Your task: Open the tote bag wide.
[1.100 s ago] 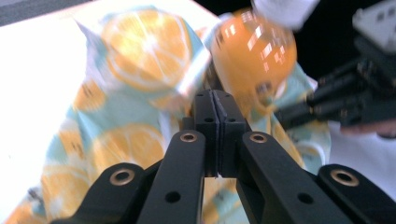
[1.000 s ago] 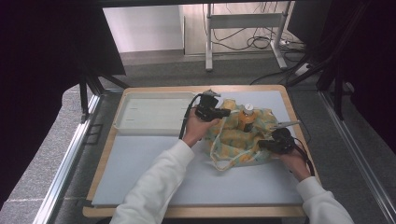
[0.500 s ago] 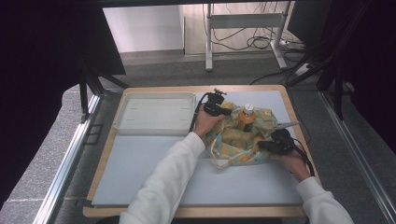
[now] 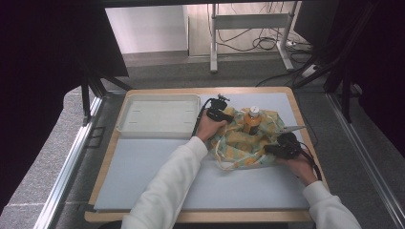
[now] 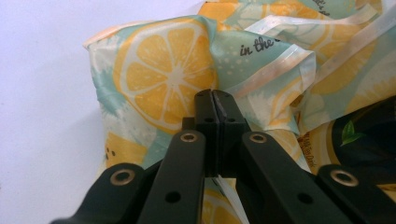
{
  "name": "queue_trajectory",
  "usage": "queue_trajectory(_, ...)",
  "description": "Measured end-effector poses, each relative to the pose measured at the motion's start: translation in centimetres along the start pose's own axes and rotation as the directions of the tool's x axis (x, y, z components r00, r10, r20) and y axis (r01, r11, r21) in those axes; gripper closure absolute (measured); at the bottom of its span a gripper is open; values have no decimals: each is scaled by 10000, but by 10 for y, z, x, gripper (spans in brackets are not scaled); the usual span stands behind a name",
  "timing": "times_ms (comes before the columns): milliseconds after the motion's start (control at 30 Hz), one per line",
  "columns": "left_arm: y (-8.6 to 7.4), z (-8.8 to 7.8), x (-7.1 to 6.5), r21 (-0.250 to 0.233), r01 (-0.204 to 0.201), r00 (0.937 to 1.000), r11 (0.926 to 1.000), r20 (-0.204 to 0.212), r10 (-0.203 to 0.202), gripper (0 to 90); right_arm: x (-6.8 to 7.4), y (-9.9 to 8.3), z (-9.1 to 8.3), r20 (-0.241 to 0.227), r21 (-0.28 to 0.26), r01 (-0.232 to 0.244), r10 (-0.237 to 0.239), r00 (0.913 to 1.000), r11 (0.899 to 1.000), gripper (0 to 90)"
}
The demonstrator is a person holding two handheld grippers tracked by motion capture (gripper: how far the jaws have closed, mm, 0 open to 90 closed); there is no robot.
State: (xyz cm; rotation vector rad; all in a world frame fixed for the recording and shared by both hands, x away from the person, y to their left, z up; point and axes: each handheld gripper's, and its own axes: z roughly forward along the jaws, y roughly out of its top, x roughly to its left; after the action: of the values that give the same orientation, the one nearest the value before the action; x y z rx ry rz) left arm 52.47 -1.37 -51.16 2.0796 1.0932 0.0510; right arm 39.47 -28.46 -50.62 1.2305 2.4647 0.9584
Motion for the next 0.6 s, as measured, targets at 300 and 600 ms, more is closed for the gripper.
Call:
queue_trajectory(300, 4, -32, -21, -710, -556, 9975, 9959, 387, 584, 889, 2, 4, -7, -76, -458, 88, -92, 9999, 9989, 892)
queue_trajectory(600, -13, -67, -40, -1141, -1100, 9907, 9874, 672, 1181, 888, 8, 10, -21, -132, -1069, 177, -192, 9997, 9941, 892)
